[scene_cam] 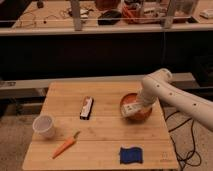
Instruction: Place the bottle in the ceramic bowl
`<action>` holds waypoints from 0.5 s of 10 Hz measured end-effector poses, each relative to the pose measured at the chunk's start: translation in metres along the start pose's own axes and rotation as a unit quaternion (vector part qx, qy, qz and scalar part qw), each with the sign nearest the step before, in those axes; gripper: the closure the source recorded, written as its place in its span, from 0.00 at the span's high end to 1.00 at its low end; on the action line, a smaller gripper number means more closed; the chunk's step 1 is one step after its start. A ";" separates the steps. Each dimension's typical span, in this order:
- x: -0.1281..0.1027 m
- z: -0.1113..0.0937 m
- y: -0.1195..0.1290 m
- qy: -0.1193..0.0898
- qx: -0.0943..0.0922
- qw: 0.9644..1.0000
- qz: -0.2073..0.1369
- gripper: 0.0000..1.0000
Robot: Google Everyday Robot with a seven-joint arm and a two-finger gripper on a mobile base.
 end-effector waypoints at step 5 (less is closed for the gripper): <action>-0.001 0.001 0.000 -0.006 -0.008 1.000 0.007 0.30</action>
